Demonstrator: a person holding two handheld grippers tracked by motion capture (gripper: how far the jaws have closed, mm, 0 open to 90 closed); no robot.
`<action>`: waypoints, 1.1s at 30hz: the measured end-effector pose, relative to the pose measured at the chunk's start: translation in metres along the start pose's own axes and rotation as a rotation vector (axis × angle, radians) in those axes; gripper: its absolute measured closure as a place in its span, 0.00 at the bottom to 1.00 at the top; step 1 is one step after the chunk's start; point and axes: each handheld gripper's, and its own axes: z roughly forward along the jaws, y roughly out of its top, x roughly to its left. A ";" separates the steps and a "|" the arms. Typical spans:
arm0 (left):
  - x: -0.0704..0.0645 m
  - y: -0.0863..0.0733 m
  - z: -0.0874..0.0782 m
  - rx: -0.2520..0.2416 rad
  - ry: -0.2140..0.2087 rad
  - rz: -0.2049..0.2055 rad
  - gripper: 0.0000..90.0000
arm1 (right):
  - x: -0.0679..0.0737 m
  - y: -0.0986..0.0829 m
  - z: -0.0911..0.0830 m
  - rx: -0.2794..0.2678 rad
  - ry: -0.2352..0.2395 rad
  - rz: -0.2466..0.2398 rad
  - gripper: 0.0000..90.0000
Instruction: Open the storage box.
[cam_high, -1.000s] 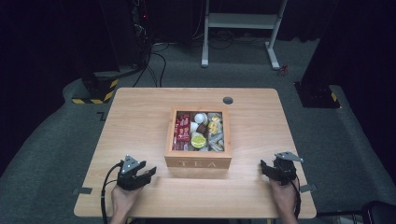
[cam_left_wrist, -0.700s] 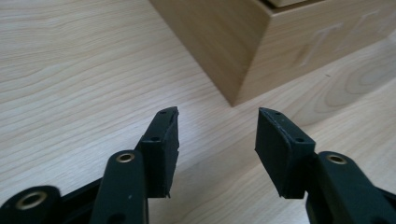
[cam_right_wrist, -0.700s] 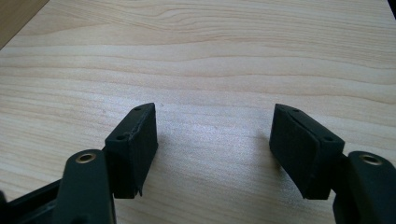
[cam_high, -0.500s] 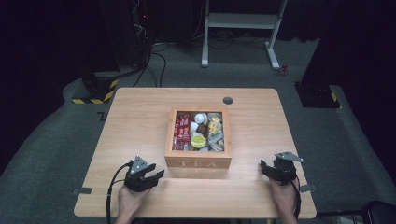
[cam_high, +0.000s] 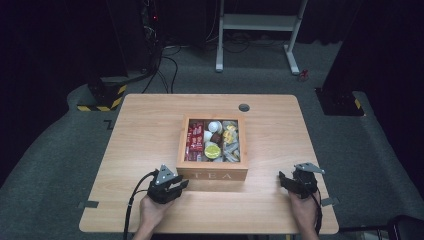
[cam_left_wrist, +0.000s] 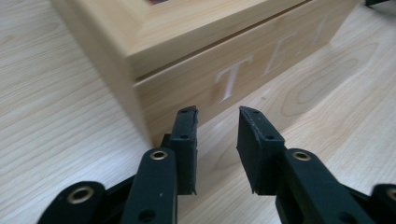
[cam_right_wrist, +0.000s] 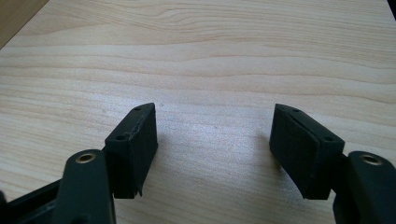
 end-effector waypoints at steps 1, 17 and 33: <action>-0.002 0.001 0.001 0.003 -0.003 0.006 0.76 | 0.000 0.000 0.000 0.000 0.000 0.000 0.36; -0.011 0.014 0.018 -0.014 -0.031 -0.008 0.91 | 0.000 0.000 0.000 0.000 0.001 -0.001 0.36; -0.017 0.028 0.023 -0.022 -0.024 0.000 1.00 | 0.000 0.000 0.000 -0.002 0.001 -0.005 0.36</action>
